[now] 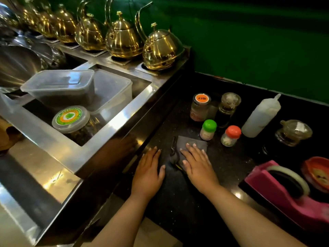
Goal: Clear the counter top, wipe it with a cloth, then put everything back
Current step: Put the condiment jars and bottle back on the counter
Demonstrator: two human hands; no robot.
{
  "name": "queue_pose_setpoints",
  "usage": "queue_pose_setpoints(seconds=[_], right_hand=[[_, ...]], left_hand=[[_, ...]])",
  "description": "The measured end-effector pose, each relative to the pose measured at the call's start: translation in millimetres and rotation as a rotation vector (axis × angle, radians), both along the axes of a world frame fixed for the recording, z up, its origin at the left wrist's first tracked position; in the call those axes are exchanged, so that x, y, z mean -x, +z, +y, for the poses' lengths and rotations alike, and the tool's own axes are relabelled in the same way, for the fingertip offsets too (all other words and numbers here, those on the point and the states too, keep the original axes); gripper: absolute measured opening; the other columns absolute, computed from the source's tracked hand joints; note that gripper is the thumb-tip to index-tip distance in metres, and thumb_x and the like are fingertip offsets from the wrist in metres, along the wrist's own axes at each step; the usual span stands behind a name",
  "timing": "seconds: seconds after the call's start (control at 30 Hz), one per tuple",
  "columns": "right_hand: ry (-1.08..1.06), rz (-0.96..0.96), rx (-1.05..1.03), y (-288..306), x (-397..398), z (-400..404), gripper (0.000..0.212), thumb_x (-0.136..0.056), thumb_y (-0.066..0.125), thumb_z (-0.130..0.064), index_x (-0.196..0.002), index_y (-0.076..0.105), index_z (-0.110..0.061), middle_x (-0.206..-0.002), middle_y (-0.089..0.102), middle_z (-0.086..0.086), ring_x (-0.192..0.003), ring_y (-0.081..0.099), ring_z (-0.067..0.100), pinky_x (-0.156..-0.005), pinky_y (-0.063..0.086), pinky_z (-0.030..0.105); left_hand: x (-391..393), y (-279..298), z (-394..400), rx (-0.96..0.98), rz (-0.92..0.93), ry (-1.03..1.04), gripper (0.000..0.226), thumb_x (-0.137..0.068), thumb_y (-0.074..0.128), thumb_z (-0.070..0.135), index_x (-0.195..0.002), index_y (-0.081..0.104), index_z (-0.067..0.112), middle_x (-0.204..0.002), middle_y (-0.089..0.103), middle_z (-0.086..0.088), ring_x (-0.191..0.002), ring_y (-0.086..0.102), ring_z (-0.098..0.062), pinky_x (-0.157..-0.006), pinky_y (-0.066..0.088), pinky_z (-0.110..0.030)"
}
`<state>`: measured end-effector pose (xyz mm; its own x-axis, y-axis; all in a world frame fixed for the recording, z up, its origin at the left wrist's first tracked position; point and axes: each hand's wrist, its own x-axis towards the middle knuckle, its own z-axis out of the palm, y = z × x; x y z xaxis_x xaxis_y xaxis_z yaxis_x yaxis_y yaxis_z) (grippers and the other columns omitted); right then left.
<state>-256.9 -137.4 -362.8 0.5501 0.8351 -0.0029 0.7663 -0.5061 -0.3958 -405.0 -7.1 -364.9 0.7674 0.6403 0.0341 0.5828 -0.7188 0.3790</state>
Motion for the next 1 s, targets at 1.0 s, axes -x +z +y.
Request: queue_pose_setpoints(seconds=[1.0], right_hand=[[-0.627,0.289,-0.546,25,-99,-36,0.062,-0.084,0.069,-0.008,-0.134,0.043,-0.033,-0.136,0.048,0.0,-0.123,0.049,0.02,-0.097,0.038,0.028]], left_hand=[[-187,35,-19,0.422,-0.277,-0.173,0.053,-0.077,0.077,0.027,-0.123,0.052,0.024,-0.118,0.061,0.005,-0.109,0.056,-0.011,-0.087,0.043,-0.022]])
